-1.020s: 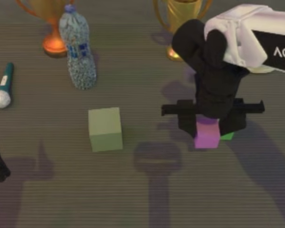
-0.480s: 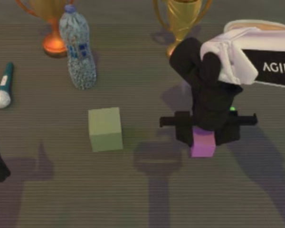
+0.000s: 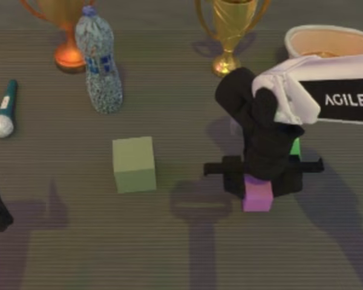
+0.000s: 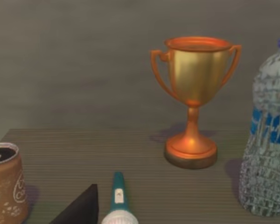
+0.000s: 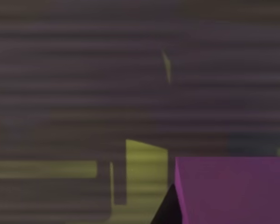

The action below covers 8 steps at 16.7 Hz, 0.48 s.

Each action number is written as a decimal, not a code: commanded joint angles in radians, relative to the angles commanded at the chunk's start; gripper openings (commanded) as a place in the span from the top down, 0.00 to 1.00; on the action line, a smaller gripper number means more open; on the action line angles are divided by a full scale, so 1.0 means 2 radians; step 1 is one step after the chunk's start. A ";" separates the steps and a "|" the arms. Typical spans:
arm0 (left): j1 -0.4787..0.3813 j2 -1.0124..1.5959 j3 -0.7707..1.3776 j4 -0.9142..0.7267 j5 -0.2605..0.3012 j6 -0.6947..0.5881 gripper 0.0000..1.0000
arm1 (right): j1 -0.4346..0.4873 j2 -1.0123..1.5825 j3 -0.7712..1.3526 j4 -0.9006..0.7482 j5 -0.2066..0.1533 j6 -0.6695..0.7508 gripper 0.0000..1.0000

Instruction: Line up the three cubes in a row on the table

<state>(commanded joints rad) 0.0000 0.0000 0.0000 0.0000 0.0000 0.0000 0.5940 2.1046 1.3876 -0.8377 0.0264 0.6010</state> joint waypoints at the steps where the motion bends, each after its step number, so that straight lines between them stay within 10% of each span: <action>1: 0.000 0.000 0.000 0.000 0.000 0.000 0.00 | 0.000 0.000 0.000 0.000 0.000 0.000 0.85; 8: 0.000 0.000 0.000 0.000 0.000 0.000 0.00 | 0.000 0.000 0.000 0.000 0.000 0.000 0.32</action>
<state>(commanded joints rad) 0.0000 0.0000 0.0000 0.0000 0.0000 0.0000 0.5940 2.1046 1.3876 -0.8377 0.0264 0.6010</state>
